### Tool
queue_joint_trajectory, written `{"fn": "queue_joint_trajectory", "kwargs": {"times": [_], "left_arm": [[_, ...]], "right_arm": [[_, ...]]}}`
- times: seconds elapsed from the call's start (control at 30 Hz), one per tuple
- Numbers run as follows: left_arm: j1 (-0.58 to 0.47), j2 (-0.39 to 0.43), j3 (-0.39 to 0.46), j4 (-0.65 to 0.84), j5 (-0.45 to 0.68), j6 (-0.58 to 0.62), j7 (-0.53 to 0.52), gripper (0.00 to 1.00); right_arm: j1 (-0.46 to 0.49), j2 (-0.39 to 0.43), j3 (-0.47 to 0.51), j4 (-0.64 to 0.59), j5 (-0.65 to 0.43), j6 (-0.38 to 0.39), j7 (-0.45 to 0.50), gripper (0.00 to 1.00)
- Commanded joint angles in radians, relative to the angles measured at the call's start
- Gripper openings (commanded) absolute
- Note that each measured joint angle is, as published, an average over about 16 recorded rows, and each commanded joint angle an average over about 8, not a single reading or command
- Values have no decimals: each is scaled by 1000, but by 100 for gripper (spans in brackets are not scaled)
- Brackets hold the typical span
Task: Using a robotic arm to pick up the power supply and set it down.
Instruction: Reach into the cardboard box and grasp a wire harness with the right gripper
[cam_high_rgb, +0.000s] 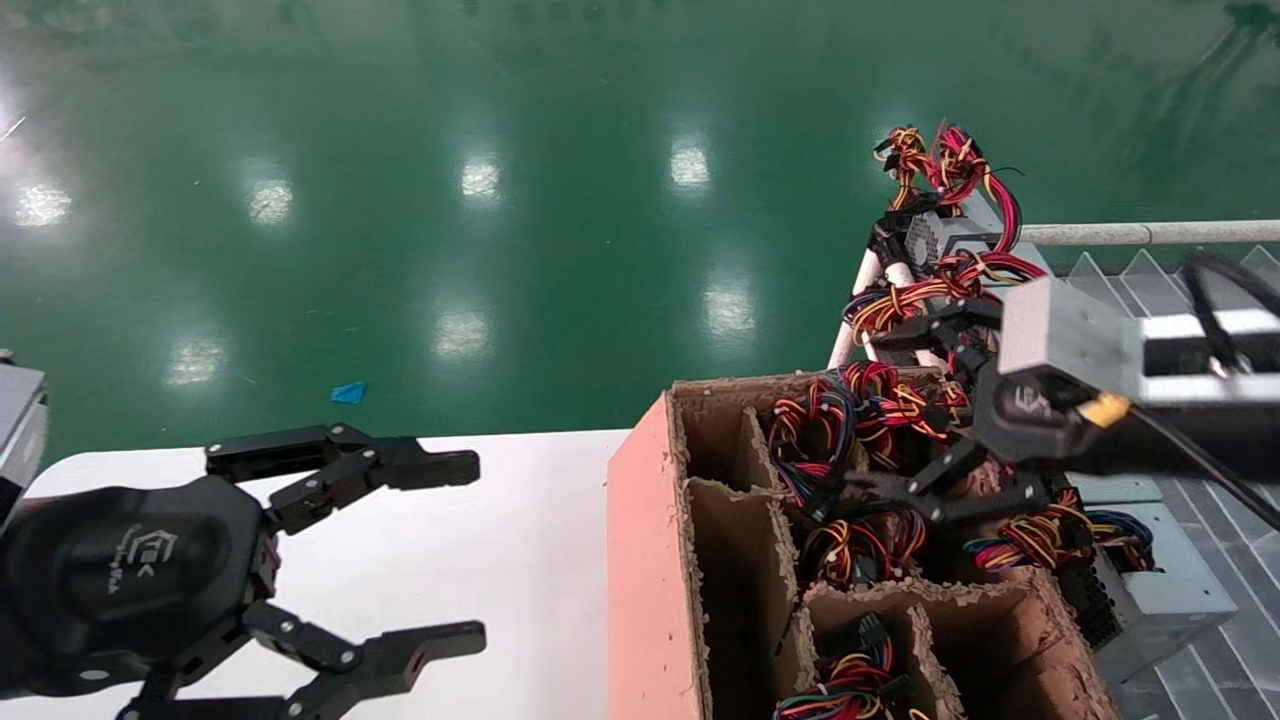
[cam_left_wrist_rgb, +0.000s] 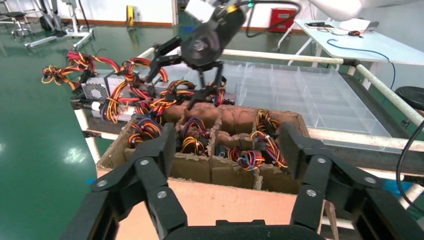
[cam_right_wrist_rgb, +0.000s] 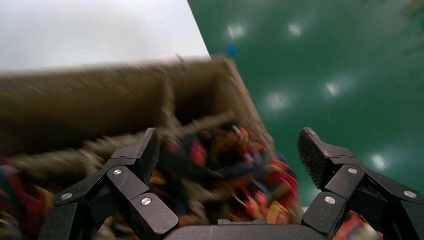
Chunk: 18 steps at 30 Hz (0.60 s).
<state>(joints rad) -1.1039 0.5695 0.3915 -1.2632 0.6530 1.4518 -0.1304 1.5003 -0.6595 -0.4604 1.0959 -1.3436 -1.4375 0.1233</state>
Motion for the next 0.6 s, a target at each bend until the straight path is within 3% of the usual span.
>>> {"fn": "queue_joint_trajectory", "kwargs": {"times": [0.03, 0.2, 0.6], "left_arm": [[0, 0, 0, 0, 0, 0, 0, 0], [0, 0, 0, 0, 0, 0, 0, 0], [0, 0, 0, 0, 0, 0, 0, 0]], "right_arm": [[63, -27, -31, -48, -73, -19, -14, 61], [164, -114, -78, -241, -166, -27, -120, 2], [308, -238, -121, -617, -250, -7, -352, 0]]}}
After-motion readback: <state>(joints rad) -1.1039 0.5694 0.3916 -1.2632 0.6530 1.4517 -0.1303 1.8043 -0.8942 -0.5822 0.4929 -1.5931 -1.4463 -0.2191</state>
